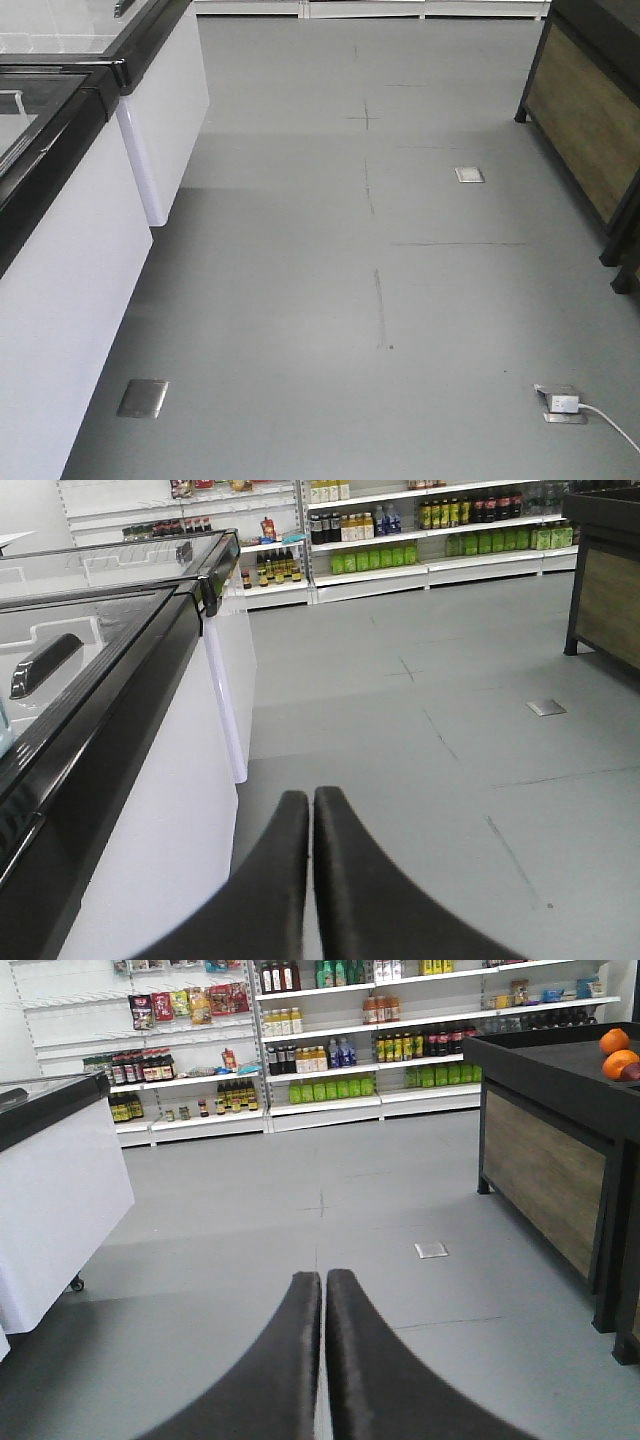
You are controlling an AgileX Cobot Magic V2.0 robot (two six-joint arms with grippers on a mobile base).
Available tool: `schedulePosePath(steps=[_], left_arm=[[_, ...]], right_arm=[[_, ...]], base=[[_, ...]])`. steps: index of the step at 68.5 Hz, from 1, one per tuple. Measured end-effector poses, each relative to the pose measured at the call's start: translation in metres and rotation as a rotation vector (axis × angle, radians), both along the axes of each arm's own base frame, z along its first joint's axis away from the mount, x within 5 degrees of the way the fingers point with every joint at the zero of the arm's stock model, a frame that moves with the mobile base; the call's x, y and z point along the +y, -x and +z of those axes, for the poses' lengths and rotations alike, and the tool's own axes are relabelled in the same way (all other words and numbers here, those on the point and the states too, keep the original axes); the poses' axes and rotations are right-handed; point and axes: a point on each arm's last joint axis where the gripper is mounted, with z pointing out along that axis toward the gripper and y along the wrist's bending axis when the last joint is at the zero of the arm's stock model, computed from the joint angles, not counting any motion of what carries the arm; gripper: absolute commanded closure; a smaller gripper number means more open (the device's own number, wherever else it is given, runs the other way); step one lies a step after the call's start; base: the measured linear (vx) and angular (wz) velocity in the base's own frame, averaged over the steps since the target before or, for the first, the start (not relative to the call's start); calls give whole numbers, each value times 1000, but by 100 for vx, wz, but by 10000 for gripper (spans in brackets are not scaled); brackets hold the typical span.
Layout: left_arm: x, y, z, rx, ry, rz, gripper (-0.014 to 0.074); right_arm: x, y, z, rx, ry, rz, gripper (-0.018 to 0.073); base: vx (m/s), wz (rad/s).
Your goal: Left arm holds basket, right arm returns cookies
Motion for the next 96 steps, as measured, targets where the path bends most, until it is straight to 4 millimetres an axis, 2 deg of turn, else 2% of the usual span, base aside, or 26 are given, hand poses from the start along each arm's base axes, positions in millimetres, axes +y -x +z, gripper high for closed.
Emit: schedulePosePath(steps=[43, 56, 64, 72, 77, 86, 96], left_arm=[[0, 0, 0, -2, 0, 0, 602], [0, 0, 9, -77, 8, -4, 602], [0, 4, 37, -184, 33, -6, 602], [0, 12, 86, -311, 38, -8, 602], [0, 10, 112, -316, 34, -7, 602], [-1, -12, 149, -202, 29, 0, 602], [-1, -41, 160, -46, 22, 6, 600]], right_arm=[[0, 0, 0, 0, 0, 0, 567], [0, 0, 0, 0, 0, 0, 567], [0, 0, 0, 0, 0, 0, 567], [0, 0, 0, 0, 0, 0, 567], [0, 0, 0, 0, 0, 0, 567], [0, 0, 0, 0, 0, 0, 567], [0, 0, 0, 0, 0, 0, 567]], base=[[0, 0], [0, 0], [0, 0], [0, 0], [0, 0], [0, 0], [0, 0]])
